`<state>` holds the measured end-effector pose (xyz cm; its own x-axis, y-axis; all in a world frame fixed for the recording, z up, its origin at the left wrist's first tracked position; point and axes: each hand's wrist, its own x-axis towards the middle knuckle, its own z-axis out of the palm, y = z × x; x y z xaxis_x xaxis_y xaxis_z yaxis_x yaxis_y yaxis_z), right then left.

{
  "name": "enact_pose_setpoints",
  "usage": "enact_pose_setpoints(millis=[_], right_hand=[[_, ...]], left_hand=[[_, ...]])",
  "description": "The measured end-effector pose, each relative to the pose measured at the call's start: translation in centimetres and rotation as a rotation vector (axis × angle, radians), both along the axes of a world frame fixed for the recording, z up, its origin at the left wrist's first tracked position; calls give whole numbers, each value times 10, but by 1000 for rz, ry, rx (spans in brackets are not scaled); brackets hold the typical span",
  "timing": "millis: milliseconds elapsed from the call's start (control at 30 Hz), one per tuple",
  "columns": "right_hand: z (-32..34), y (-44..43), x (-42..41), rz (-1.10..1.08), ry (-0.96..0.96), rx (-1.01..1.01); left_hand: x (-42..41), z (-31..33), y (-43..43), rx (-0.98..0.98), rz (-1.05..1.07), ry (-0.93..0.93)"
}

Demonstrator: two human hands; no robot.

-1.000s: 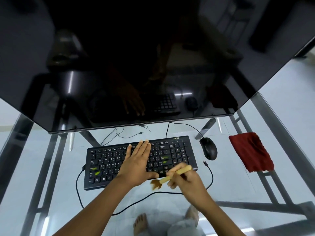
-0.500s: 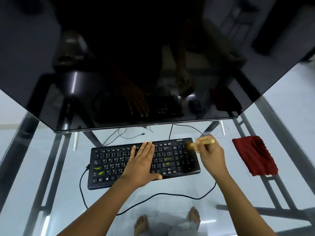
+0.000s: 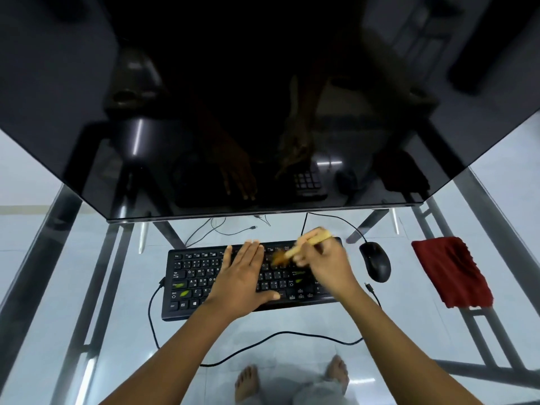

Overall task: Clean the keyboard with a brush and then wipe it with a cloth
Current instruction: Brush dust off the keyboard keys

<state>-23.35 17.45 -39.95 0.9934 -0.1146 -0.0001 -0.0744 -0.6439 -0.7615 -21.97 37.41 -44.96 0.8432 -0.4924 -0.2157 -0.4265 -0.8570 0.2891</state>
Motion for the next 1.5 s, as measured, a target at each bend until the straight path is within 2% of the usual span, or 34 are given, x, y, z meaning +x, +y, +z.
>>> enact_pose_setpoints(millis=[67,167,233,300,333,400,433,567,667,733,767,900,967,1033,1133,1267,1367,1500], right_hand=[[-3,9,-7,126,34,-74],[2,11,-9,-27,-107,-62],[3,13,-13,79,-42,1],[-2,19,-20,278,56,-75],[-5,20,-22,276,84,-100],[-7,19,-19,86,-39,-106],[-6,20,-18,60,-81,-103],[-9,35,-10,183,-32,-167],[-6,39,4,15,-115,-83],[-7,47,8,86,-74,-42],[-8,52,7,144,-44,-91],[-7,65,9,10,-75,-55],[-11,72,6,98,-33,-20],[-13,81,2,164,-7,-85],[-12,87,3,39,-98,-46],[-14,101,1,202,-15,-38],[-8,100,0,127,-125,-20],[-12,106,-17,348,37,-50]], left_hand=[[3,0,12,14,39,-4],[7,-2,29,31,63,-6],[9,-5,39,-15,89,-61],[8,-9,50,-107,161,-136],[7,-12,56,-147,202,-175],[3,-16,68,-189,267,-225],[1,-19,74,-196,290,-236],[-8,-31,92,-206,310,-224],[-13,-29,96,-259,326,-232],[-16,-26,101,-291,332,-237],[-17,-26,103,-305,337,-241],[-22,-28,123,-380,454,-223],[-25,-30,134,-410,497,-177],[-30,-34,142,-430,464,-137],[-39,-39,144,-432,399,-113],[-47,-41,145,-346,378,-130],[-48,-39,143,-311,359,-145],[-48,-37,143,-282,339,-158]])
